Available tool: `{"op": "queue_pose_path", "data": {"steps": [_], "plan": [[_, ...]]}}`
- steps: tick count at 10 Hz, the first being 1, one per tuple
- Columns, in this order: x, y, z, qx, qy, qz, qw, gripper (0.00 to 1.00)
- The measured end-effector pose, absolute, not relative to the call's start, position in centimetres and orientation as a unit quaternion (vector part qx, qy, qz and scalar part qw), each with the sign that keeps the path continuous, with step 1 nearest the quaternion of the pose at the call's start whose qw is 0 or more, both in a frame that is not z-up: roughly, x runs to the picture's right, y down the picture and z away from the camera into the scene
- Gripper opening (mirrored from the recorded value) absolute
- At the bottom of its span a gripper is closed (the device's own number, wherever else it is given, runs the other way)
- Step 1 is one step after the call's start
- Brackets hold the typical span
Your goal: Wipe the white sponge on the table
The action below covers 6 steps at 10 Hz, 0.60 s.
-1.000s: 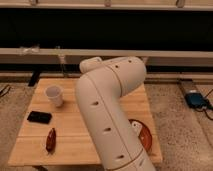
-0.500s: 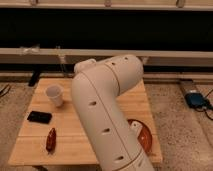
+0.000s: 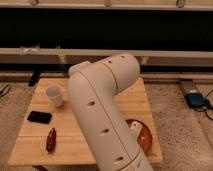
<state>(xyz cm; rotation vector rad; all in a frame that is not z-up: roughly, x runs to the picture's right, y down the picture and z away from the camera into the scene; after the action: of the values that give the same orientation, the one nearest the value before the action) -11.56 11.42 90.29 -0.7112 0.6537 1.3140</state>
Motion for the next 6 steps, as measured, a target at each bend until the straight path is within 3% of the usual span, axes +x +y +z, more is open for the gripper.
{"op": "queue_pose_path", "data": {"steps": [6], "plan": [[-6.3,12.3,90.1,-0.295,0.328,0.615,0.653,0.05]]}}
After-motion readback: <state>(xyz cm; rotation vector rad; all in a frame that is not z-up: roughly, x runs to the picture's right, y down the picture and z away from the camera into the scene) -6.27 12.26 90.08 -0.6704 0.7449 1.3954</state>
